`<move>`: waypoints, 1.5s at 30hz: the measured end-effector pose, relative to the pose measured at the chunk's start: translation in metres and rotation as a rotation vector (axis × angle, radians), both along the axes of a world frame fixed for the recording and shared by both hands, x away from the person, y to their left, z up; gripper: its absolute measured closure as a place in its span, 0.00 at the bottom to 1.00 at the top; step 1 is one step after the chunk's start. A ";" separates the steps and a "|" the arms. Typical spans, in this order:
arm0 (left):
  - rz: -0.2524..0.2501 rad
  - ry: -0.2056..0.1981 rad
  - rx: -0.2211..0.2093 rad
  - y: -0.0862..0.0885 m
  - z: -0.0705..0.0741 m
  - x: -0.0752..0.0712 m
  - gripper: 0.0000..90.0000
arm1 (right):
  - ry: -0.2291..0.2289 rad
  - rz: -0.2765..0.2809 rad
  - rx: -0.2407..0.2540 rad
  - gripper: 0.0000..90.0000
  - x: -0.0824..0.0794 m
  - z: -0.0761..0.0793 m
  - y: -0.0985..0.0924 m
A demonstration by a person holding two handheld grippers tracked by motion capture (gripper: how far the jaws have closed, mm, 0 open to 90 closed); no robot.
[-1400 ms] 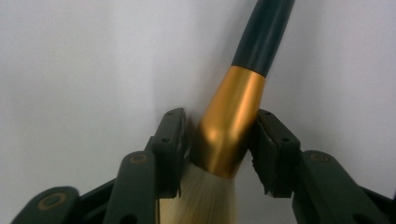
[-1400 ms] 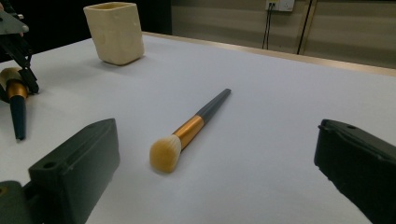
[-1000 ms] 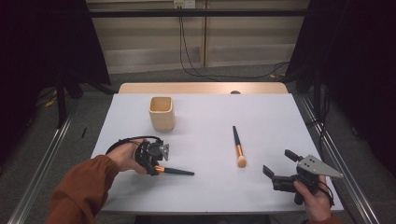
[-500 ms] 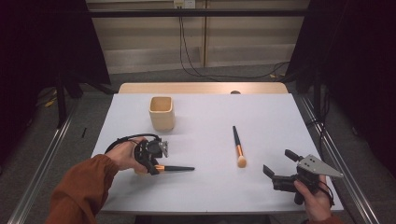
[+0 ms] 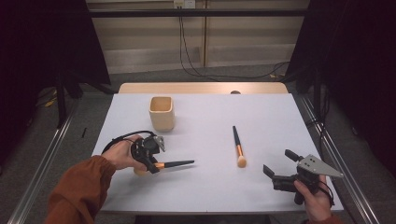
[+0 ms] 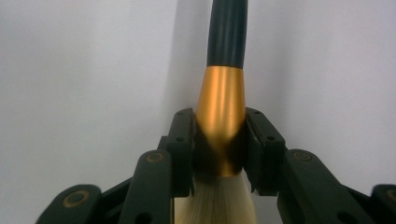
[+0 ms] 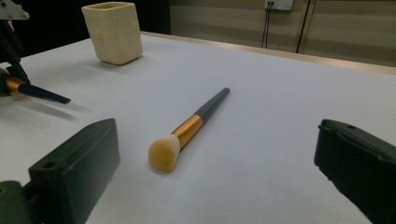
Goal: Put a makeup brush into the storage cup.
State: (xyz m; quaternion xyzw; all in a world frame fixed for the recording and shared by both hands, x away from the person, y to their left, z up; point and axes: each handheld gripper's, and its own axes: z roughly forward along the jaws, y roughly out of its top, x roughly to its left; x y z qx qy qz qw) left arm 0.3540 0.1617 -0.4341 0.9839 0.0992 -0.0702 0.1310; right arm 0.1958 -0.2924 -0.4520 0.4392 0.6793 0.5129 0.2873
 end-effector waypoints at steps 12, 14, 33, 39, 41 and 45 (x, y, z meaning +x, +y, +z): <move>0.085 -0.008 -0.130 0.012 0.015 0.002 0.74 | 0.000 -0.001 0.001 0.00 0.000 0.000 0.000; 0.100 -0.007 -0.151 0.013 0.018 0.000 0.74 | 0.000 -0.001 0.002 0.00 0.000 0.000 0.000; 0.210 -0.011 -0.295 0.022 0.020 -0.009 0.74 | -0.001 -0.002 0.003 0.00 0.000 0.000 0.000; 0.249 -0.054 -0.337 0.024 0.022 -0.009 0.74 | -0.001 -0.002 0.004 0.00 0.000 0.000 0.000; 0.284 -0.056 -0.362 0.026 0.020 -0.010 0.74 | 0.000 -0.002 0.004 0.00 0.000 0.000 0.000; 0.292 -0.062 -0.388 0.028 0.018 -0.009 0.74 | -0.002 -0.003 0.006 0.00 0.000 0.000 0.000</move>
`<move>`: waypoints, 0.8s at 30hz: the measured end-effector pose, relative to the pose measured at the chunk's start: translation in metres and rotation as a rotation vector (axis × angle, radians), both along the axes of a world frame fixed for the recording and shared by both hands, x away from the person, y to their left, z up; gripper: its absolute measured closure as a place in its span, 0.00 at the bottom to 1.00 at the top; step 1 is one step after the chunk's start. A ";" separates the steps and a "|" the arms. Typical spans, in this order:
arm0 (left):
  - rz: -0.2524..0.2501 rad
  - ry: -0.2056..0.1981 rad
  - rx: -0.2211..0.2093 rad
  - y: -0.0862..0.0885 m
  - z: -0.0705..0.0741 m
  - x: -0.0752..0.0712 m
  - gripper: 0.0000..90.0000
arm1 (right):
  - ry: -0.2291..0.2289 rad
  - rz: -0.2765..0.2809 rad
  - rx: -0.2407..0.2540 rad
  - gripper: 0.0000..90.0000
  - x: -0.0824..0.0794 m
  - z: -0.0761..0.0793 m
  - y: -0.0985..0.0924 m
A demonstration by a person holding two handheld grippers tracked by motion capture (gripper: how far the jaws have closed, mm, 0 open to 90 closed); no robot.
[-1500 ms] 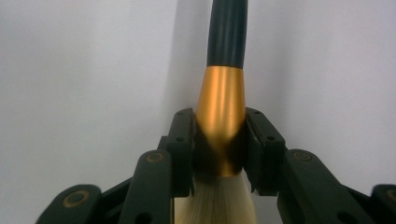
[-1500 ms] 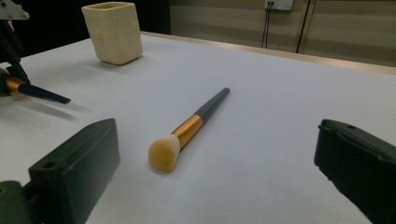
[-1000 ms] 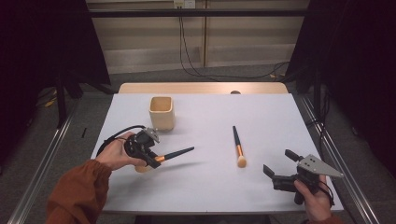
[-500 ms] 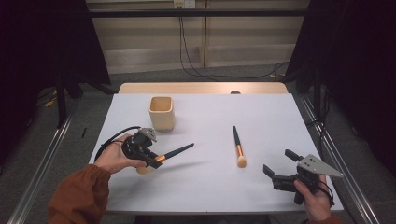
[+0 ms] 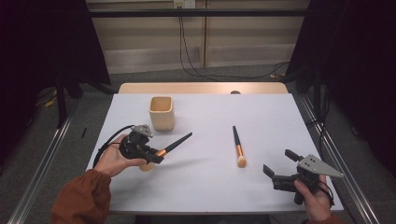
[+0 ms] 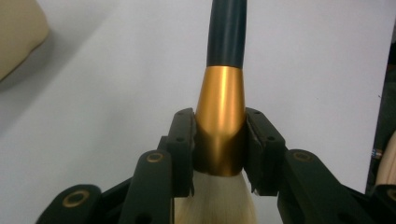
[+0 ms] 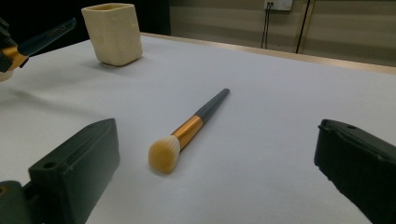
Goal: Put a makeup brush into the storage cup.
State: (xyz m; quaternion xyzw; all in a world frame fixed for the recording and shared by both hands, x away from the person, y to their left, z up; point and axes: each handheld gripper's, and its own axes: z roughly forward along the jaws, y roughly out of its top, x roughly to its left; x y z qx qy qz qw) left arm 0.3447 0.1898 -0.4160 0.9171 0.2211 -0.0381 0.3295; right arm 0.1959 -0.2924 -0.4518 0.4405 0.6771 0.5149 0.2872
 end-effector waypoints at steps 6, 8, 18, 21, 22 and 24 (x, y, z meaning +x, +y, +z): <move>0.022 -0.030 -0.063 -0.003 0.002 -0.007 0.74 | 0.000 0.003 -0.003 0.00 0.000 0.000 0.000; 0.029 -0.035 -0.074 -0.003 0.002 -0.007 0.74 | -0.002 0.002 0.000 0.00 0.000 0.000 0.000; 0.069 -0.057 -0.122 -0.003 0.000 -0.011 0.74 | -0.006 0.003 0.003 0.00 0.000 0.000 0.001; 0.081 -0.054 -0.139 -0.003 0.001 -0.012 0.74 | -0.005 0.001 0.006 0.00 0.000 0.001 0.001; 0.083 -0.054 -0.144 -0.003 0.001 -0.012 0.74 | -0.005 0.001 0.008 0.00 0.000 0.001 0.001; 0.089 -0.055 -0.155 -0.004 0.000 -0.013 0.74 | -0.008 0.003 0.006 0.00 0.000 0.001 0.001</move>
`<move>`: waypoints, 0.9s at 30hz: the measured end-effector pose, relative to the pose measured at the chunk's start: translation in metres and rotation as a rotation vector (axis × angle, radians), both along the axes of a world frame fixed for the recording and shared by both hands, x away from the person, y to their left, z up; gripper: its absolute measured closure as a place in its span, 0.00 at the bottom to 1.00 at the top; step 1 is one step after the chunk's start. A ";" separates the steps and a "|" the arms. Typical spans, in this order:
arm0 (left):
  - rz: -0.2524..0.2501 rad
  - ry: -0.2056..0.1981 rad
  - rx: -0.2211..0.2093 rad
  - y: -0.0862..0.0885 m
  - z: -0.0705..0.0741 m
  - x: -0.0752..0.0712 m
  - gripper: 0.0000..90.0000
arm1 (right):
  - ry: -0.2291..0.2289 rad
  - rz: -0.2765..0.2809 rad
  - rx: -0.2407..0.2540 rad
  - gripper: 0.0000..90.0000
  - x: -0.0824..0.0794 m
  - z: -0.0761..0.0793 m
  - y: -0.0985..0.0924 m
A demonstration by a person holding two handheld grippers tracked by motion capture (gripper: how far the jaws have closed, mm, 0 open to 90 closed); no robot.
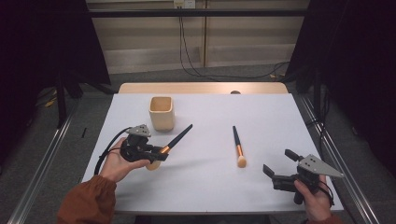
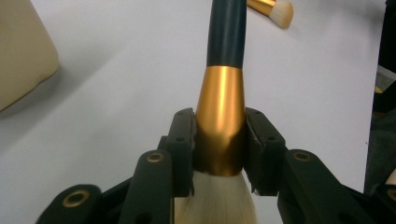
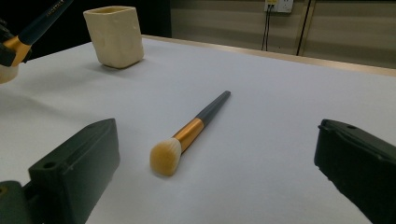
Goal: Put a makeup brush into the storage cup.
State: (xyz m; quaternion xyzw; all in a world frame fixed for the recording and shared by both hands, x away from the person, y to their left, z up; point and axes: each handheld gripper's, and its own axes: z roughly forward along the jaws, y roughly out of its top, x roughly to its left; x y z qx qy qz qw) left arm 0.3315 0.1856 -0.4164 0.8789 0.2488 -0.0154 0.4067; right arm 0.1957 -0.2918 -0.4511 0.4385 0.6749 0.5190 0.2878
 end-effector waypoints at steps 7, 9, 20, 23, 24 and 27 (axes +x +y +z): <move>-0.021 -0.007 -0.016 -0.007 0.002 -0.005 0.74 | -0.001 0.011 -0.005 0.00 0.000 0.000 0.001; -0.021 -0.015 -0.019 -0.008 0.002 -0.005 0.74 | 0.000 0.014 -0.003 0.00 0.000 0.000 0.001; -0.045 -0.023 -0.048 -0.017 0.004 -0.008 0.74 | -0.008 0.022 0.001 0.00 0.002 0.001 0.004; -0.058 -0.015 -0.051 -0.022 0.004 -0.010 0.74 | -0.005 0.030 0.002 0.00 0.003 0.001 0.005; -0.061 -0.015 -0.051 -0.023 0.004 -0.011 0.74 | -0.005 0.034 -0.002 0.00 0.004 0.001 0.005; -0.077 -0.012 -0.055 -0.028 0.005 -0.012 0.74 | -0.008 0.038 0.001 0.00 0.005 0.002 0.006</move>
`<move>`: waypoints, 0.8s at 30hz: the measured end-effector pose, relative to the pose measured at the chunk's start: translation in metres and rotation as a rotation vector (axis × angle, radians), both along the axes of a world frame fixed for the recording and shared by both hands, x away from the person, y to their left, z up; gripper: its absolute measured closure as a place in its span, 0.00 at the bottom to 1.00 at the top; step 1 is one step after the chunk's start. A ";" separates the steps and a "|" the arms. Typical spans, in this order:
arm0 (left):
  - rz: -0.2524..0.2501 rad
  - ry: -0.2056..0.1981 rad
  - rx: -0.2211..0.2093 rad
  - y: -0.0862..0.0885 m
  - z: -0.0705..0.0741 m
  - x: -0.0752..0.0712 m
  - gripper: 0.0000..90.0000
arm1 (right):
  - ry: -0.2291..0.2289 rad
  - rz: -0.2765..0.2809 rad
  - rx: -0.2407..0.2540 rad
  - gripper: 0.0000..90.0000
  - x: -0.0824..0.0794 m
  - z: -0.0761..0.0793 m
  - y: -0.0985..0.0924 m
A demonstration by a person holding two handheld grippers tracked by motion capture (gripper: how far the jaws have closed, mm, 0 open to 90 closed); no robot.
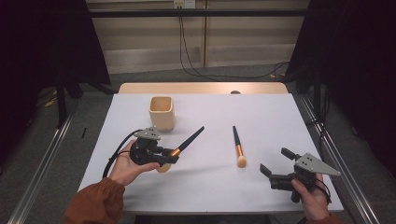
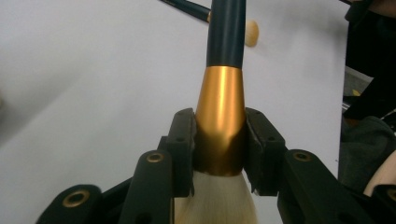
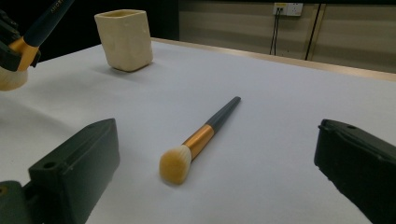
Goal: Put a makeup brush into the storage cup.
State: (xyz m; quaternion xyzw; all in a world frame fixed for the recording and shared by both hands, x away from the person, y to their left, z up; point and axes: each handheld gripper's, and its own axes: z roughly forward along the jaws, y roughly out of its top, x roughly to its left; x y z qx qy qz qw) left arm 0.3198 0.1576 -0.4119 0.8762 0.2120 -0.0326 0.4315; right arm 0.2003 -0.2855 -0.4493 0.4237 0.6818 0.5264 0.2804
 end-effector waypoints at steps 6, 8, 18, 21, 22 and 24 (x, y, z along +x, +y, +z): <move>-0.026 0.014 0.005 -0.007 0.000 -0.001 0.74 | -0.008 0.003 0.004 0.00 0.002 0.002 0.002; -0.034 0.017 0.002 -0.009 0.000 -0.001 0.74 | -0.011 0.007 0.006 0.00 0.003 0.003 0.003; -0.066 0.002 0.017 -0.015 0.001 -0.003 0.74 | -0.023 0.032 0.000 0.00 0.006 0.008 0.008; -0.078 -0.003 0.021 -0.018 0.001 -0.004 0.74 | -0.022 0.034 0.005 0.00 0.007 0.009 0.009; -0.078 -0.002 0.025 -0.019 0.002 -0.005 0.74 | -0.023 0.036 0.005 0.00 0.008 0.009 0.010; -0.087 0.000 0.026 -0.022 0.002 -0.005 0.74 | -0.027 0.040 0.008 0.00 0.008 0.011 0.010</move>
